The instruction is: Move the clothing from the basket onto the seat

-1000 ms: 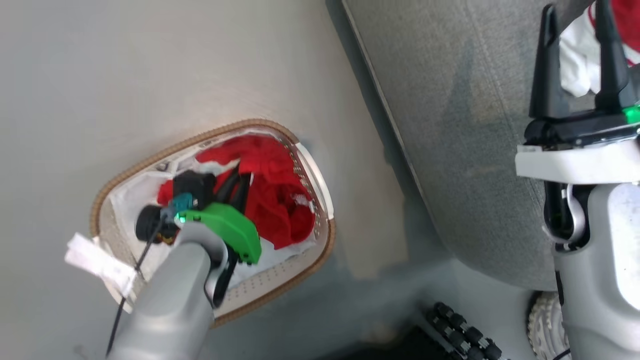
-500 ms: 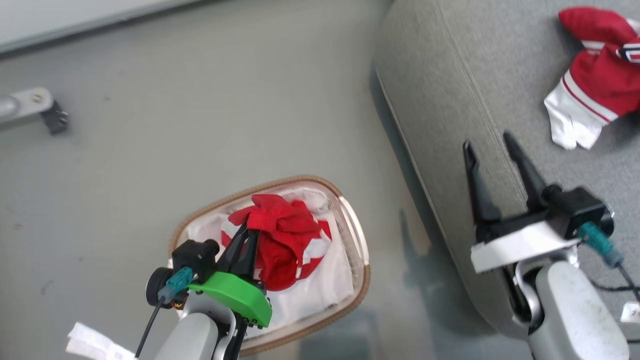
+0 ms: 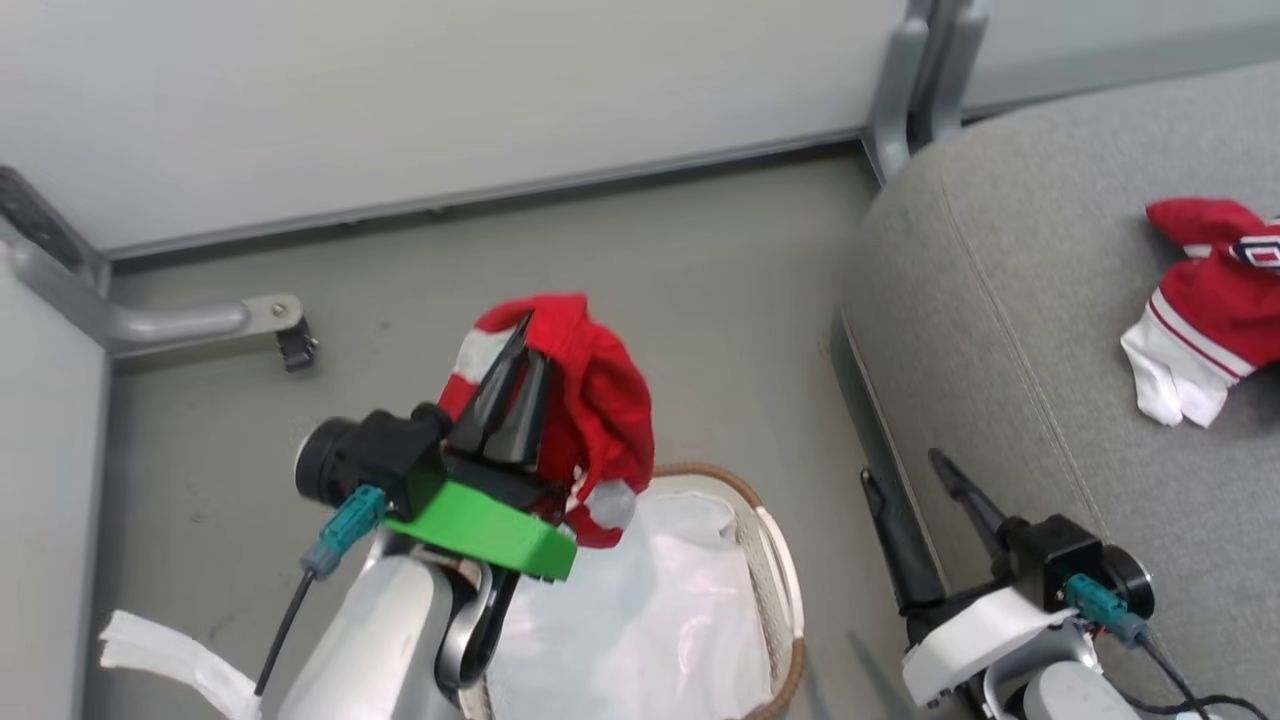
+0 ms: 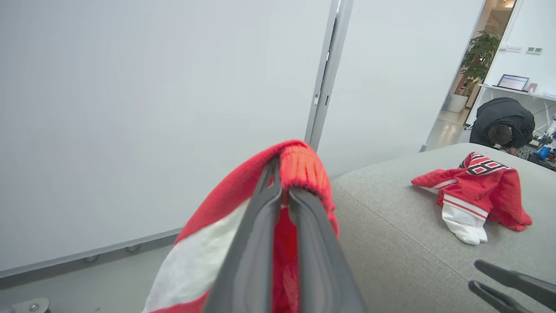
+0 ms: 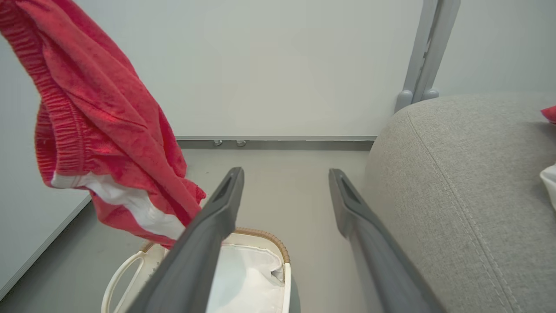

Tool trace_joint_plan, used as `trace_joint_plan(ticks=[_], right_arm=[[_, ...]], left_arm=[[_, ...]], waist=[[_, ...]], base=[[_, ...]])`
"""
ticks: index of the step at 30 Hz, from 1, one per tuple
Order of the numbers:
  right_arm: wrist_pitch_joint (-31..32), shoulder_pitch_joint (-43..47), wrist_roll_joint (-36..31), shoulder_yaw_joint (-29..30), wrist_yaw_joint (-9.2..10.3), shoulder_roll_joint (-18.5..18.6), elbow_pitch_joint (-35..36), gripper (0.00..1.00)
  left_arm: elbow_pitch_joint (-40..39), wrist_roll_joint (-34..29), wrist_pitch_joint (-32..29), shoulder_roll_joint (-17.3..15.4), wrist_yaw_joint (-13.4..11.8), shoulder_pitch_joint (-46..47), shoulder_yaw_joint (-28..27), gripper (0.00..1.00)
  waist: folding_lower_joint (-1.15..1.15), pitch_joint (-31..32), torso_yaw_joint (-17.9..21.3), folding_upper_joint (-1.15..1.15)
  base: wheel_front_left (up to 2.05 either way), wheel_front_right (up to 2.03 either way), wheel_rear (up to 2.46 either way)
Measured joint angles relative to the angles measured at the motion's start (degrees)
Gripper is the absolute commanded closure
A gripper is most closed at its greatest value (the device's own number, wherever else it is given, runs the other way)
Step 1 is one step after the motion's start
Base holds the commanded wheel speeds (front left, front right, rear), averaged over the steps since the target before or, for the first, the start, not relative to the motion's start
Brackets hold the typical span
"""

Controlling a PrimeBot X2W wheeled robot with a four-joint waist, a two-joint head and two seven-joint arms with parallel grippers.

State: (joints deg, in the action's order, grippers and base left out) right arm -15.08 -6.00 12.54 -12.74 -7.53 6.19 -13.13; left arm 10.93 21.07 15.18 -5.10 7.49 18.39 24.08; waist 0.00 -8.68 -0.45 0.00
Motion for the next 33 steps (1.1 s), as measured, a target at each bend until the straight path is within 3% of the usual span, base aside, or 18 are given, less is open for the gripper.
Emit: trace_joint_plan(ticks=[8, 12, 16, 23, 24, 25, 26, 33], right_arm=[[0.0, -0.5, -1.0, -8.2, 0.00, 1.5, 0.6, 0.00], [0.0, -5.7, -1.5, -16.4, 0.00, 2.8, 1.5, 0.00], [0.0, -12.4, -2.6, -20.7, 0.00, 3.1, 1.3, 0.00], [0.0, -18.8, -2.7, -23.8, 0.00, 0.0, -8.7, 0.00], [0.0, -19.0, -2.0, -23.7, 0.00, -0.6, -10.2, 0.52], [0.0, -19.3, -1.7, -23.6, 0.00, -1.0, -11.2, 0.81], [0.0, -19.5, -1.2, -23.1, 0.00, -1.5, -12.1, 1.00], [0.0, -19.5, 0.0, -20.5, 0.00, -2.7, -12.6, 1.00]], left_arm=[[-2.9, -1.0, 0.0, -0.1, 0.0, 4.1, 1.6, 1.00], [-2.9, -1.0, 0.0, 0.5, 0.0, 4.6, 3.6, 1.00], [-2.7, -0.3, 0.0, 1.0, 0.0, 4.7, 6.1, 1.00], [-2.6, 1.1, 0.0, 1.8, 0.0, 4.8, 11.1, 1.00], [-2.5, 1.3, 0.0, 1.8, 0.0, 4.8, 11.6, 1.00], [-2.5, 1.7, 0.0, 1.9, 0.0, 4.8, 12.2, 1.00], [-2.5, 1.9, 0.0, 1.9, 0.0, 4.8, 12.7, 1.00], [-2.4, 2.7, 0.0, 2.0, 0.0, 4.8, 13.1, 1.00]], waist=[[0.00, 4.7, -3.6, 0.00], [0.00, 5.8, -5.4, 0.00], [0.00, 6.1, -7.0, 0.00], [0.00, 6.3, -10.5, 0.00], [0.00, 6.4, -11.0, 0.00], [0.00, 6.4, -11.5, 0.00], [0.00, 6.4, -12.1, 0.00], [0.00, 6.9, -13.7, 0.00]], base=[[0.00, 0.00, 0.00], [0.00, 0.00, 0.00], [0.00, 0.00, 0.00], [0.00, 0.00, 0.00], [0.00, 0.00, 0.00], [0.00, 0.00, 0.00], [0.00, 0.00, 0.00], [0.00, 0.00, 0.00]])
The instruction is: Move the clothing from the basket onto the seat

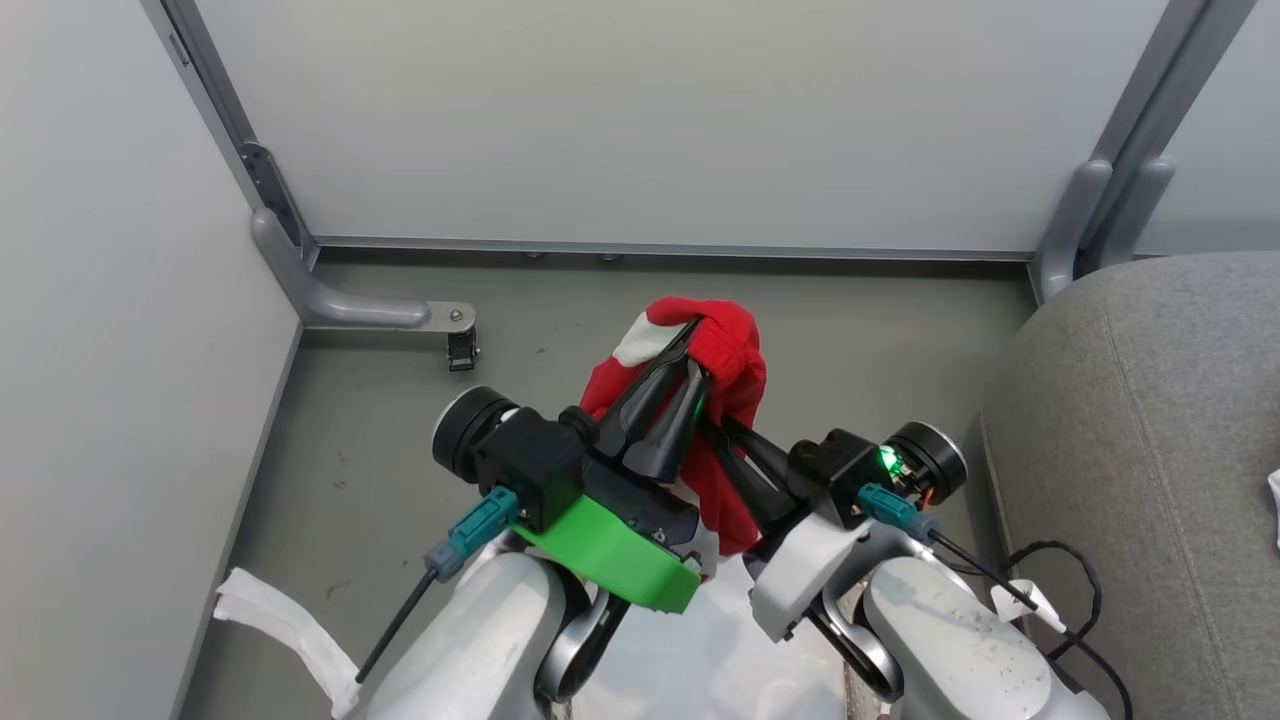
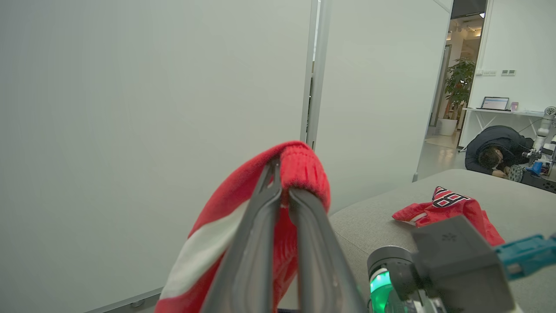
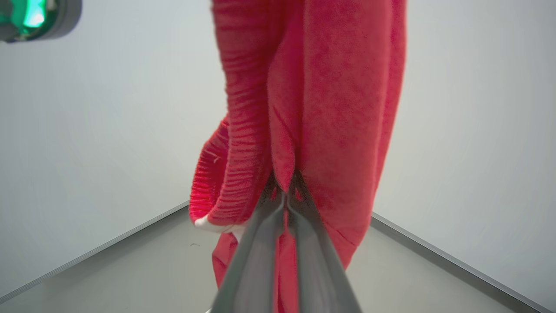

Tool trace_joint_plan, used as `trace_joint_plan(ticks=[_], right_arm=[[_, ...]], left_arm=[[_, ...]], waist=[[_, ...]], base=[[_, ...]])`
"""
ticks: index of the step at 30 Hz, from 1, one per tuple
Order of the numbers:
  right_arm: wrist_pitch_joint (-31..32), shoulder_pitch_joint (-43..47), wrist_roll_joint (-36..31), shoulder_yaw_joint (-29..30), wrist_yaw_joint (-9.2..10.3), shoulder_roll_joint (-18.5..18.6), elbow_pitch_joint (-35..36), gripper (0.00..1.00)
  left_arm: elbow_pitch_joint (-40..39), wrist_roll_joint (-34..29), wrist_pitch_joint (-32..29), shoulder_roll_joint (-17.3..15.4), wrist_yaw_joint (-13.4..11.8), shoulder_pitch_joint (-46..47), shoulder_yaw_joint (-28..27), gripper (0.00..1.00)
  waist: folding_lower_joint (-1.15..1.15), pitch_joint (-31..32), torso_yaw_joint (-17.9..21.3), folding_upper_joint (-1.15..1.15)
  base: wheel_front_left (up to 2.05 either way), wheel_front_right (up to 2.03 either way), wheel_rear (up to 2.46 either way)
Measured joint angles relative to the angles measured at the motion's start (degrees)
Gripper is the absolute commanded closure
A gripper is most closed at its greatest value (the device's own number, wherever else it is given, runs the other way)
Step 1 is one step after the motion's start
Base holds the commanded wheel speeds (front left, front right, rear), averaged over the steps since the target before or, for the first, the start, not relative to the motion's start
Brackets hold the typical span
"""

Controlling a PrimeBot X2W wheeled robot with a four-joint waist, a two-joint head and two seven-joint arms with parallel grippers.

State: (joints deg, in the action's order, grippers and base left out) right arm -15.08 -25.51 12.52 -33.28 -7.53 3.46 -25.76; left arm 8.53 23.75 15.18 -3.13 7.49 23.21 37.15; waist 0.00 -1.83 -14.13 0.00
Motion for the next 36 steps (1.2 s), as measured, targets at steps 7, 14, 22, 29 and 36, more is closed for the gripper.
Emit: trace_joint_plan(ticks=[7, 14, 22, 29, 36], right_arm=[[0.0, 2.3, 0.6, 3.7, 0.00, -0.2, 3.0, 1.00], [0.0, 7.4, 1.7, 9.4, 0.00, 1.7, 10.1, 1.00], [0.0, 9.0, 2.1, 12.2, 0.00, 4.5, 15.7, 1.00], [0.0, 9.1, 2.1, 15.8, 0.00, 5.1, 17.1, 1.00], [0.0, 8.9, 2.0, 18.1, 0.00, 4.9, 18.2, 1.00]], left_arm=[[0.3, -0.2, 0.0, 0.1, 0.0, -0.8, -2.2, 0.00], [4.1, -2.3, 0.0, -2.3, 0.0, -4.5, -6.5, 0.00], [3.9, -3.2, 0.0, -2.9, 0.0, -9.6, -10.6, 0.00], [2.8, -2.9, 0.0, -2.6, 0.0, -11.9, -9.5, 0.00], [1.6, -2.3, 0.0, -3.1, 0.0, -13.2, -9.2, 0.00]], waist=[[0.00, 0.2, 1.9, 0.00], [0.00, -0.1, 7.4, 0.00], [0.00, -1.3, 18.0, 0.00], [0.00, -2.7, 27.8, 0.00], [0.00, -4.2, 36.0, 0.00]], base=[[0.00, 0.00, 0.00], [0.00, 0.00, 0.00], [0.00, 0.00, 0.00], [0.00, 0.00, 0.00], [0.00, 0.00, 0.00]])
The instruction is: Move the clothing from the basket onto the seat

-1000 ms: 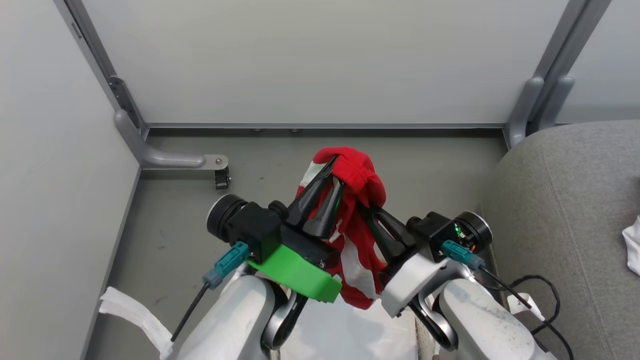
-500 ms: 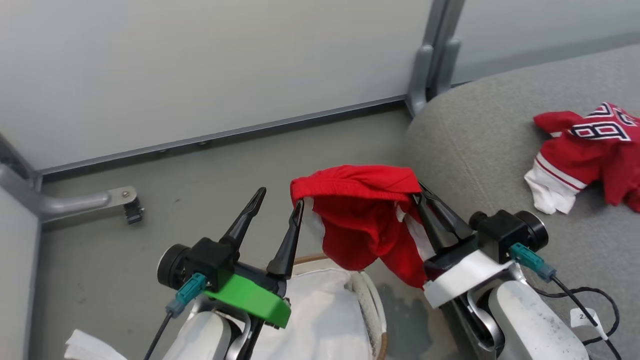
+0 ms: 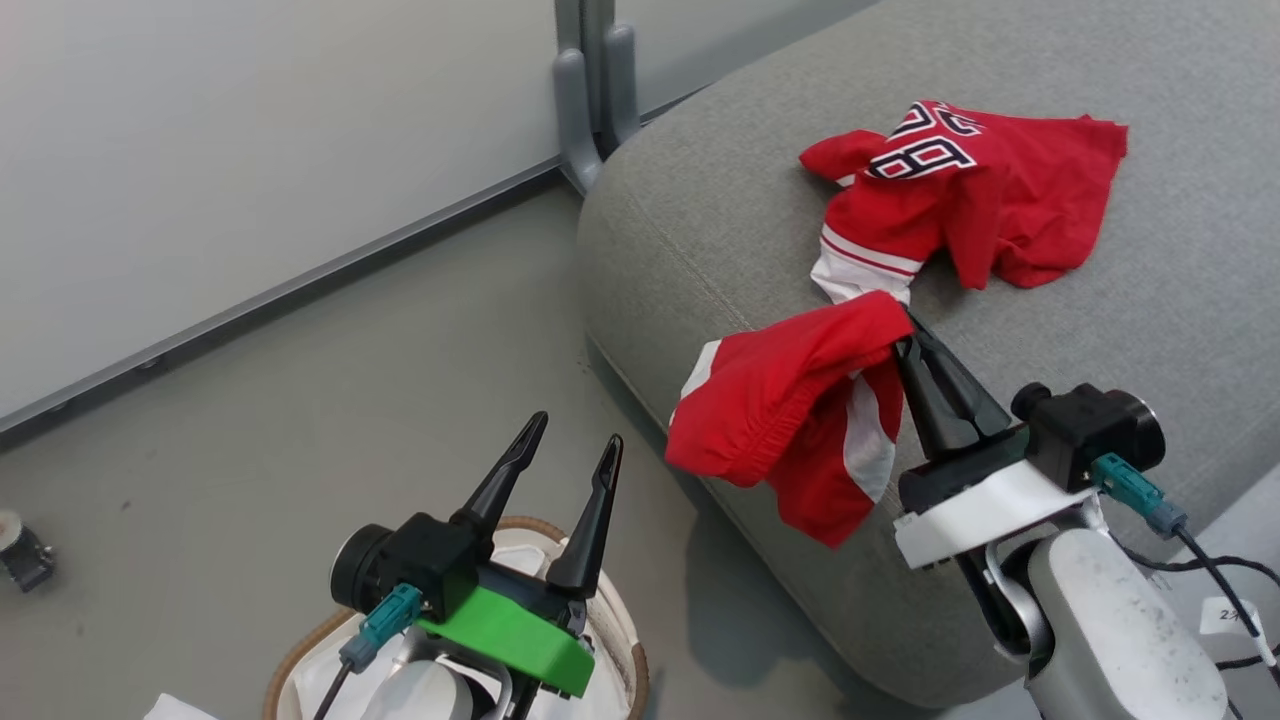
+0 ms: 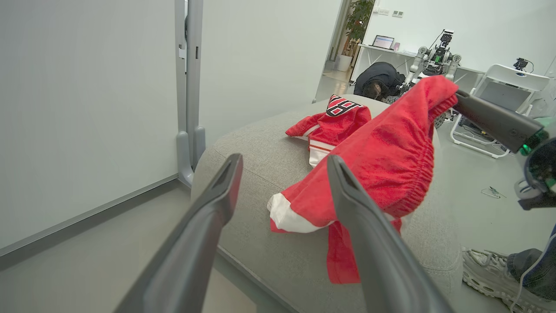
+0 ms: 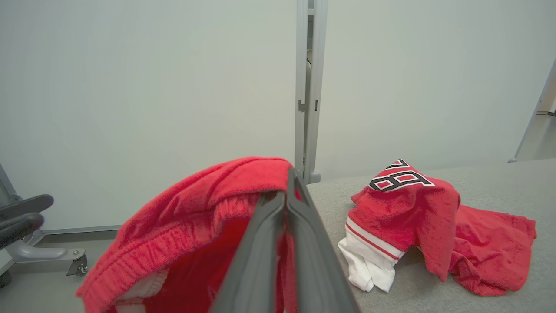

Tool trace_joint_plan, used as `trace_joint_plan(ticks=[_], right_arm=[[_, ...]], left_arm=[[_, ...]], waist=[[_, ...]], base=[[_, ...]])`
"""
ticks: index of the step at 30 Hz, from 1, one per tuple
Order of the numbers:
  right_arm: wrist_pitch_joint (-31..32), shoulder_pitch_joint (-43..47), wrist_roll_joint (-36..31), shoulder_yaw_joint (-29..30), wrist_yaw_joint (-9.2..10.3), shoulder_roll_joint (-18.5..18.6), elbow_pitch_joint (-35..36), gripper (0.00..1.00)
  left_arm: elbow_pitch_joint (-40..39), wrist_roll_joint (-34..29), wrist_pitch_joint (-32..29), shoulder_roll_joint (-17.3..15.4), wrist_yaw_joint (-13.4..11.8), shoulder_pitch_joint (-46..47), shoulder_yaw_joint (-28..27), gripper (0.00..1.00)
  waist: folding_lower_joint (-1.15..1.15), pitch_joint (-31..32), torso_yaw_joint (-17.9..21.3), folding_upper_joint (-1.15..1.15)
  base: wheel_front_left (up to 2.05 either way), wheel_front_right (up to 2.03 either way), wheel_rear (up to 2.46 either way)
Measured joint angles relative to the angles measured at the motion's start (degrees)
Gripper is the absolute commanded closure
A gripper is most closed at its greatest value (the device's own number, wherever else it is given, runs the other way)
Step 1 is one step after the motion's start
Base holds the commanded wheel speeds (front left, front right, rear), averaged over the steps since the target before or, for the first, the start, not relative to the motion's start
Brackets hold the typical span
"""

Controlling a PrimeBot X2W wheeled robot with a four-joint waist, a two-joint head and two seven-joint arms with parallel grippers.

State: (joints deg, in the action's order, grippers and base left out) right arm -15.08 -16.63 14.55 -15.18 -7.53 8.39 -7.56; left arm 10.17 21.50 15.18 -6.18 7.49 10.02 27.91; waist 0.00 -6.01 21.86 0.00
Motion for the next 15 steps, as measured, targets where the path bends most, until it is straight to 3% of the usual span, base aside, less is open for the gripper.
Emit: trace_joint_plan(ticks=[6, 15], right_arm=[[0.0, -7.9, -0.5, 3.6, 0.00, 2.3, 2.5, 1.00], [0.0, -29.1, -6.1, 12.0, 0.00, 11.8, 2.2, 1.00]], left_arm=[[0.6, -0.1, 0.0, -1.0, 0.0, 0.4, 0.0, 0.00], [1.4, -0.7, 0.0, -3.9, 0.0, 6.4, 1.5, 0.00]], waist=[[0.00, -2.8, 4.0, 0.00], [0.00, -10.5, 5.2, 0.00]], base=[[0.00, 0.00, 0.00], [0.00, 0.00, 0.00]])
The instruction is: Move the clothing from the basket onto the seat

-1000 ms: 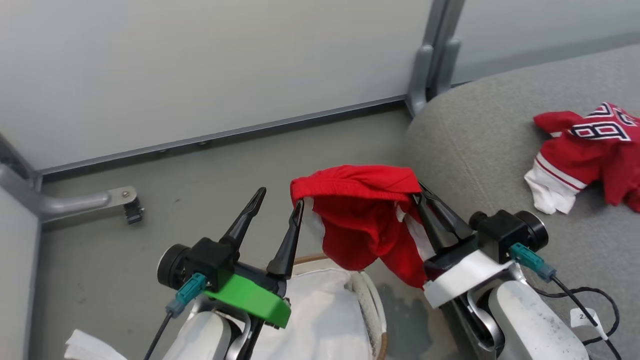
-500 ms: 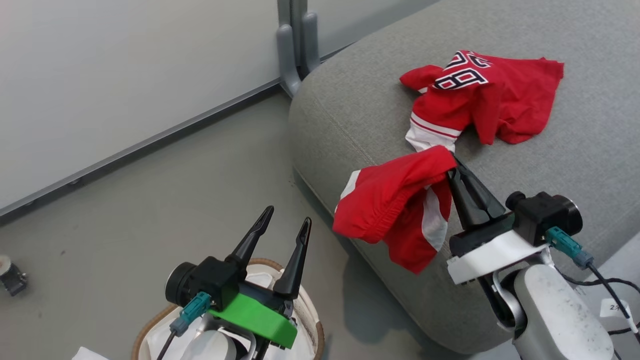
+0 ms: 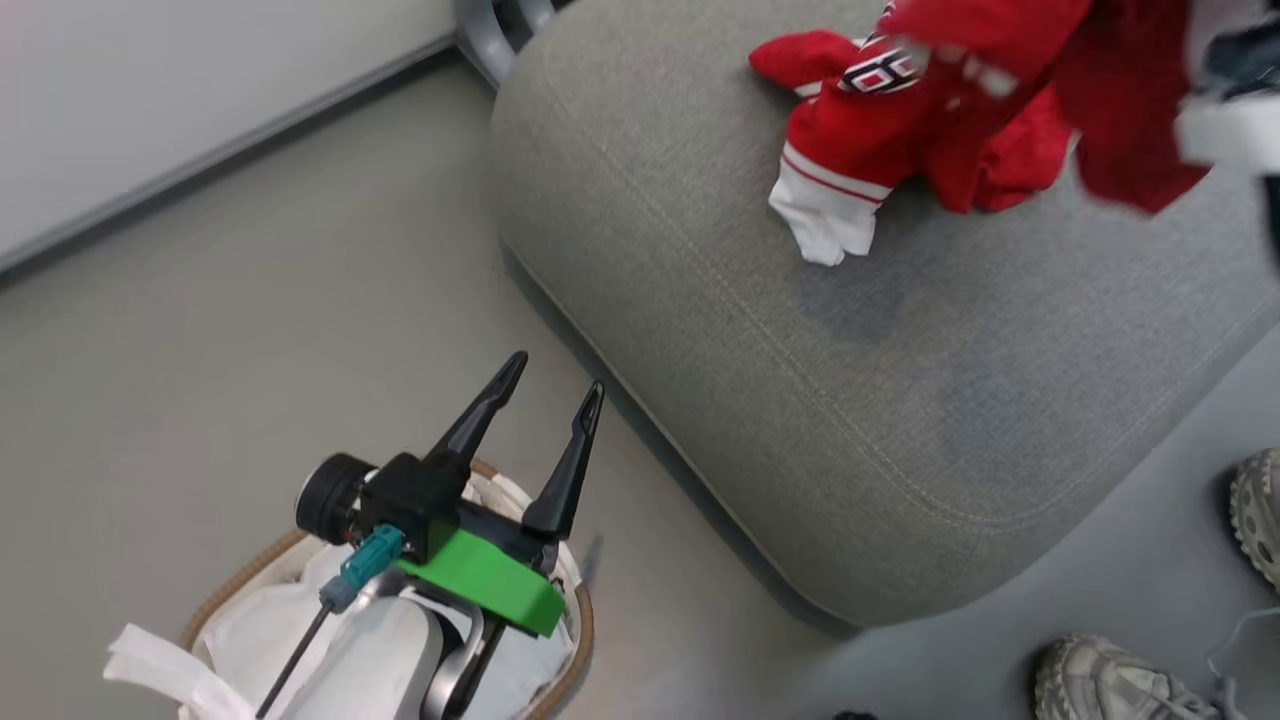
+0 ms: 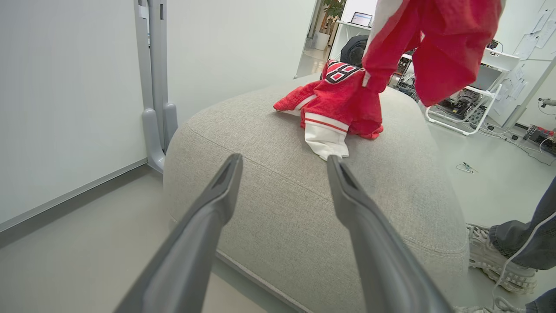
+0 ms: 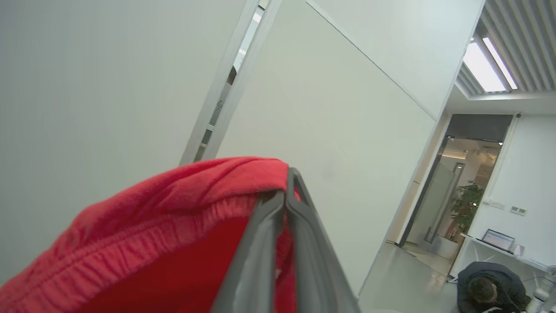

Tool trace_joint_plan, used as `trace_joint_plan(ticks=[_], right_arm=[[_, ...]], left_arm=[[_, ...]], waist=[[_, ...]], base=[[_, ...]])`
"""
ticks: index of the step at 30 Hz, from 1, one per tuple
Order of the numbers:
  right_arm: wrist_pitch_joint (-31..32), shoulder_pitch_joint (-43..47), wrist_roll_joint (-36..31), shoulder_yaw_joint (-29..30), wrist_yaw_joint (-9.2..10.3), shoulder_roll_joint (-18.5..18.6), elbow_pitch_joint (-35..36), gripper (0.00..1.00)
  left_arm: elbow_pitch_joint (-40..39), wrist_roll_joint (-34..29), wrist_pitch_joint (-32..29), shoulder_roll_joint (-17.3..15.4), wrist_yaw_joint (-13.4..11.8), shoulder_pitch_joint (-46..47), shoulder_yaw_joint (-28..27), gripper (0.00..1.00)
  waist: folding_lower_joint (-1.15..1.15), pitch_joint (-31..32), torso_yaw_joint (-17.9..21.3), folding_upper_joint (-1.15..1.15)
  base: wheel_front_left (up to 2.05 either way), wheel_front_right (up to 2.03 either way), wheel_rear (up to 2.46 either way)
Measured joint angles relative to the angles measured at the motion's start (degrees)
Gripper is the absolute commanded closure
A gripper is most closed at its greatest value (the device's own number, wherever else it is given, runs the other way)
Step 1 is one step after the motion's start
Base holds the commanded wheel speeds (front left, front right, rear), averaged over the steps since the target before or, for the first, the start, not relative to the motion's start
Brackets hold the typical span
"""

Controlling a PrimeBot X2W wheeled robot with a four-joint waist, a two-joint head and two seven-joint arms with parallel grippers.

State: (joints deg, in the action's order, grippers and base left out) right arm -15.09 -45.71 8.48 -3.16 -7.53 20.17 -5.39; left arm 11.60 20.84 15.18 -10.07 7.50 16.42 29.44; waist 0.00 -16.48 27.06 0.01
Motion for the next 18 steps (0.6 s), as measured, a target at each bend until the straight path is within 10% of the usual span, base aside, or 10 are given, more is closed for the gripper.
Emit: trace_joint_plan(ticks=[16, 18], right_arm=[[0.0, -5.4, -9.4, 11.1, 0.00, 2.5, -30.5, 1.00], [0.0, -4.0, -10.1, 13.1, 0.00, 1.6, -33.3, 0.13]], left_arm=[[1.3, 0.1, 0.0, -0.4, 0.0, 6.9, 1.7, 0.00], [1.5, 0.1, 0.0, -0.3, 0.0, 6.9, 1.1, 0.00]], waist=[[0.01, -12.0, -8.8, 0.00], [0.01, -12.5, -10.1, 0.00]], base=[[0.00, 0.00, 0.00], [0.00, 0.00, 0.00]])
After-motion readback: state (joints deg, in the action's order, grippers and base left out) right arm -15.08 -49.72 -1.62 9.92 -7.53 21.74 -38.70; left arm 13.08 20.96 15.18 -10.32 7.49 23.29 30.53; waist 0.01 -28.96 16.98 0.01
